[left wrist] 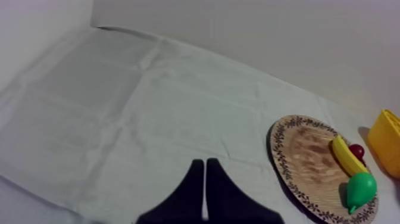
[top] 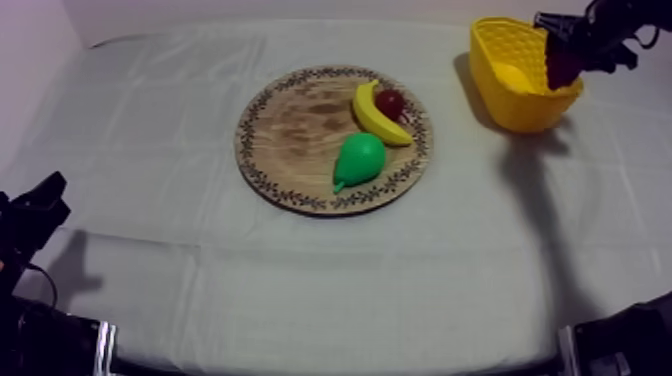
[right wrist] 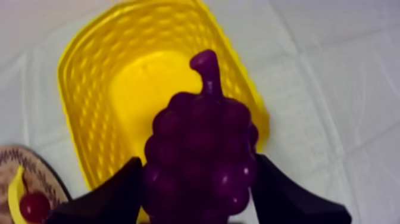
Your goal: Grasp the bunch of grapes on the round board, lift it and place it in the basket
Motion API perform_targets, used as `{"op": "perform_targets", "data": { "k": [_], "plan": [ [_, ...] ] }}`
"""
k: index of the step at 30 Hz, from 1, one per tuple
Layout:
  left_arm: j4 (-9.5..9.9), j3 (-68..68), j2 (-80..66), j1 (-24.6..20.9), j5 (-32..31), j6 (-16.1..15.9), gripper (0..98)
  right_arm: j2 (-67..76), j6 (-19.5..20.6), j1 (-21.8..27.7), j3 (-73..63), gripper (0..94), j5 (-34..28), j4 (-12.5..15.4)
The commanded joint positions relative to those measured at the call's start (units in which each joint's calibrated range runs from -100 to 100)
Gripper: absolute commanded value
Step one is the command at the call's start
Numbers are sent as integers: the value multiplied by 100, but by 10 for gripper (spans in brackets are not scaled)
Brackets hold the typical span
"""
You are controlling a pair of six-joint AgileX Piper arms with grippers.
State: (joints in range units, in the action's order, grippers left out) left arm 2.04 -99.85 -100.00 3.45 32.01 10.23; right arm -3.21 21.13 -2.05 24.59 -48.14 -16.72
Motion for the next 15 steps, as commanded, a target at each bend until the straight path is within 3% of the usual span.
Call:
{"op": "perform_targets", "data": {
  "k": [1, 15],
  "plan": [
    [-2, -3, 0, -2, 0, -1, 1, -338, -36, 23, -554, 295, -20, 4],
    [-2, -3, 0, -2, 0, -4, 1, -2097, -70, -80, -2345, 297, -37, -23]
  ]
}}
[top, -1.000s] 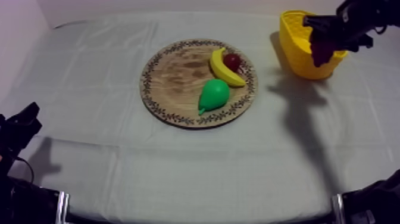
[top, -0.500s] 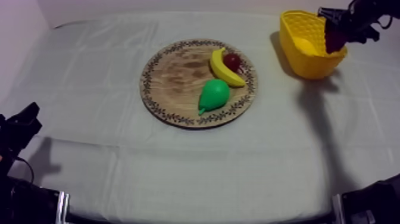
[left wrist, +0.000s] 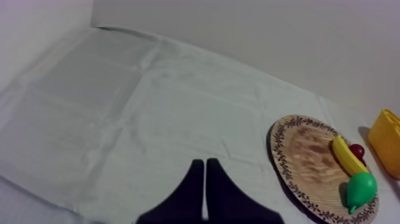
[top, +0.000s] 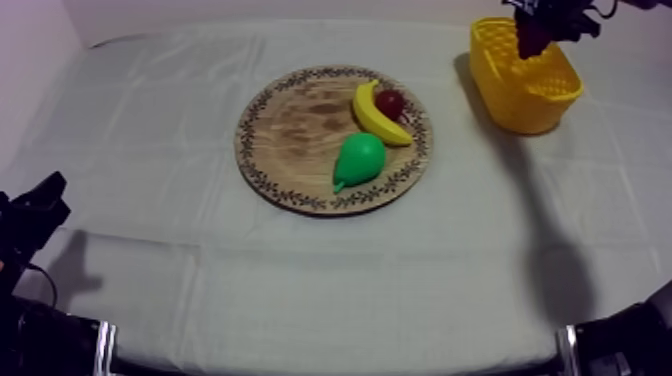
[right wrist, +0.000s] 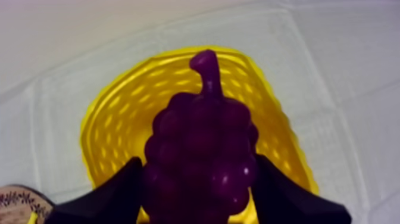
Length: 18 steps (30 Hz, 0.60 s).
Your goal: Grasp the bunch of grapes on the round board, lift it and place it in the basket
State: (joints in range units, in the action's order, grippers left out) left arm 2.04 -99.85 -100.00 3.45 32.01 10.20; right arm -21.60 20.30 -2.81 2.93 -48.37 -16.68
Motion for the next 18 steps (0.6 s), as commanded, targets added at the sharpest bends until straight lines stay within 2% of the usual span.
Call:
{"op": "perform_targets", "data": {
  "k": [1, 9, 18],
  "plan": [
    [-2, -3, 0, -2, 0, -2, 1, -396, 25, -5, -275, 296, -18, -38],
    [-2, -3, 0, -2, 0, -2, 1, -1228, 103, 9, -734, 292, 4, -135],
    [-2, -3, 0, -2, 0, -2, 1, -1487, 105, 87, -664, 292, 105, -148]
  ]
}}
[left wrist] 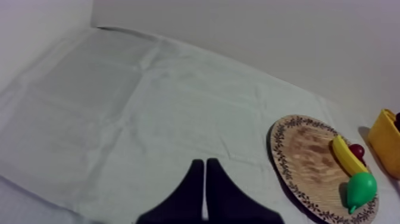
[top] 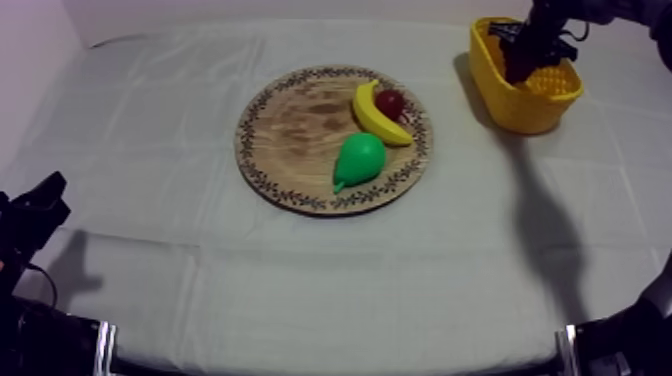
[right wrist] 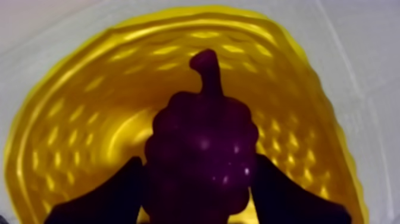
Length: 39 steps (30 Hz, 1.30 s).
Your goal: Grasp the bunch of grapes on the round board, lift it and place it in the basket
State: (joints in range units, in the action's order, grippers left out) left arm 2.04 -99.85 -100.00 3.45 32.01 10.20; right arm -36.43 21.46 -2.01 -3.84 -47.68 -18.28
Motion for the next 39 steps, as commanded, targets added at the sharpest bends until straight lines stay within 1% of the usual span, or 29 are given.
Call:
{"op": "perform_targets", "data": {
  "k": [1, 3, 5, 6, 8, 10, 13, 16, 22, 26, 32, 39],
  "plan": [
    [-2, -3, 0, -2, 0, -2, 1, 3, -16, 21, 33, 292, 60, 14],
    [-2, -3, 0, -2, 0, -2, 1, 38, -17, 42, 89, 294, 111, 13],
    [-2, -3, 0, -2, 0, -1, 1, 101, -6, 59, 165, 327, 166, 9],
    [-2, -3, 0, -2, 0, 0, 1, 140, 5, 65, 209, 379, 199, 6],
    [-2, -3, 0, -2, 0, 2, 1, 241, 67, 71, 339, 529, 275, -40],
    [-2, -3, 0, -2, 0, 2, 1, 367, 165, 73, 494, 640, 349, -111],
    [-2, -3, 0, -2, 0, 3, 1, 595, 218, 73, 719, 735, 438, -157],
    [-2, -3, 0, -2, 0, 3, 1, 819, 172, 92, 873, 774, 494, -106],
    [-2, -3, 0, -2, 0, 3, 1, 1284, 22, 173, 1161, 782, 533, 47],
    [-2, -3, 0, -2, 0, 3, 1, 1779, -137, 276, 1582, 747, 633, 158],
    [-2, -3, 0, -2, 0, 3, 1, 2932, -448, 471, 2612, 621, 820, 347],
    [-2, -3, 0, -2, 0, 3, 1, 4350, -685, 603, 3995, 495, 823, 520]
  ]
}}
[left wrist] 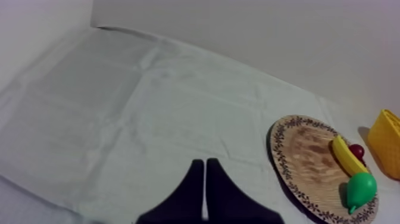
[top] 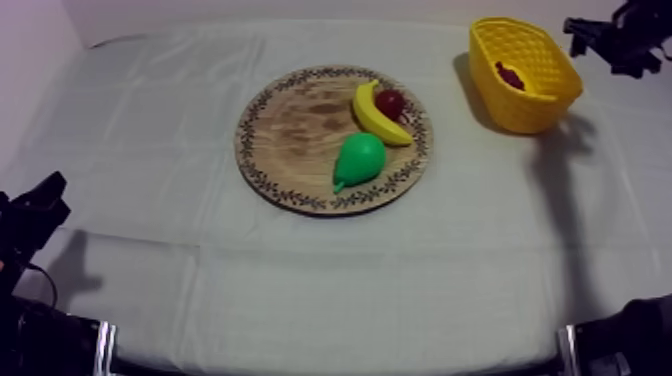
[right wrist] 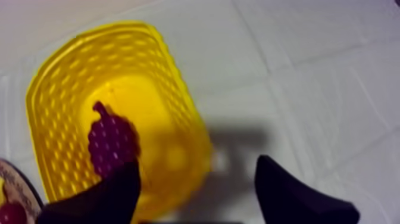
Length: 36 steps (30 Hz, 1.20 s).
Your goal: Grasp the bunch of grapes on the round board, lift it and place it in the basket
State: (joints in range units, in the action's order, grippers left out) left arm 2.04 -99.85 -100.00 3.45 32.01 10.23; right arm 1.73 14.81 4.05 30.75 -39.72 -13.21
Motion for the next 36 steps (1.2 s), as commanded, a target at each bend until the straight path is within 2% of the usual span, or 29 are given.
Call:
{"op": "perform_targets", "data": {
  "k": [1, 8, 17, 23, 30, 36],
  "plan": [
    [-2, -3, 0, -2, 0, 0, 1, 734, -39, -6, 761, 480, 40, 18],
    [-2, -3, 0, -2, 0, 0, 1, 2165, -190, -212, 2347, 346, 81, 75],
    [-2, -3, 0, -2, 0, -1, 1, 3869, -111, -634, 3936, 168, -104, -54],
    [-2, -3, 0, -2, 0, -2, 1, 4937, -129, -721, 4720, 46, -69, -56],
    [-2, -3, 0, -2, 0, 0, 1, 6343, -254, -844, 5455, 9, 11, -44],
    [-2, -3, 0, -2, 0, -4, 1, 7690, -530, -870, 5786, 6, -154, 211]
  ]
}}
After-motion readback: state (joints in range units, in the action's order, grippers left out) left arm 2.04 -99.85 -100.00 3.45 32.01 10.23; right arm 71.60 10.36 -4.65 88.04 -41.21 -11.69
